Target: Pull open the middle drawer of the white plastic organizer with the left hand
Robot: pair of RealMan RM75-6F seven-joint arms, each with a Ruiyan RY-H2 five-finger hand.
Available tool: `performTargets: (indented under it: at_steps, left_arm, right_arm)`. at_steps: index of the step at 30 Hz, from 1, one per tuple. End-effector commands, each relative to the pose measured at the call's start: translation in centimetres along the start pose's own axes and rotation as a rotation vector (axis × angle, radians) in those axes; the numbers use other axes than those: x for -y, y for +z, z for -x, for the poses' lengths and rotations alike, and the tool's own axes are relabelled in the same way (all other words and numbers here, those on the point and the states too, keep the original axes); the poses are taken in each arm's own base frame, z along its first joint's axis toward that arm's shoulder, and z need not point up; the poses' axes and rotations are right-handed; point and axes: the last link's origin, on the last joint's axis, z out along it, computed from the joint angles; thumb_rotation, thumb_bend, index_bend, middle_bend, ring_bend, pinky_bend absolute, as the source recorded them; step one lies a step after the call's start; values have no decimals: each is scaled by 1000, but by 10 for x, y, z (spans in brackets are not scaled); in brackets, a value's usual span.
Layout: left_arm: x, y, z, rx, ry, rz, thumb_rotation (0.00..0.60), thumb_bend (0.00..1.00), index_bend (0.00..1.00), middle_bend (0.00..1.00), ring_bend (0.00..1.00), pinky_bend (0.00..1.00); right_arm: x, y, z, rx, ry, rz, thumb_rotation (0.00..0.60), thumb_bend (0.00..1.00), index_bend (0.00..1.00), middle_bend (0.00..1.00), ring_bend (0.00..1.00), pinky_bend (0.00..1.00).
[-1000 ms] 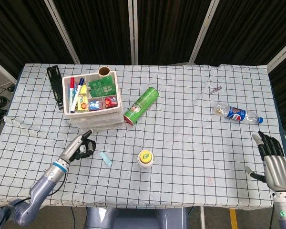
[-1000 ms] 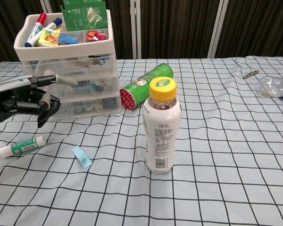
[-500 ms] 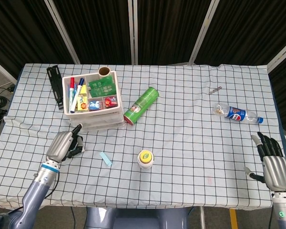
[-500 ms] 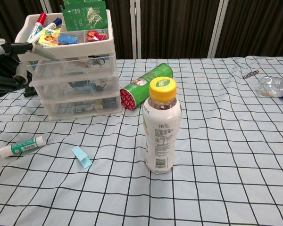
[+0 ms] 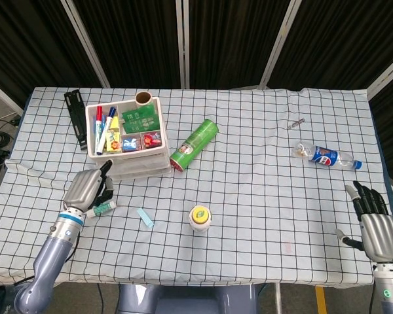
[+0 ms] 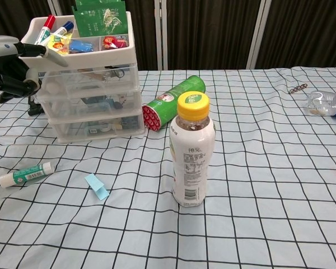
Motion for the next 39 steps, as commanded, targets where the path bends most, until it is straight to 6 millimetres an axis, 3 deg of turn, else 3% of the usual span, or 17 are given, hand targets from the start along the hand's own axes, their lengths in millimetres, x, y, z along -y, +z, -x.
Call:
performTargets:
  at_steps: [1,21,29,39]
  left_arm:
    - [-2,5,2,17,2,-8,600,997,171,832,809,746]
    - [0,9,6,51,-1,-40,600,997,194,832,809,746]
    - [0,7,7,88,-5,-49,600,997,318,832,809,746]
    - [-3,-5,5,105,1,-23,600,997,334,832,809,746]
  right_arm:
    - [0,0,0,1,0,0,600,82,0,0,0,0]
    - [0,0,0,3,3,1,600,82,0,0,0,0]
    - [0,0,0,1,3,2,600,83,0,0,0,0]
    - [-1,1,0,0,3,3,600,82,0,0,0,0]
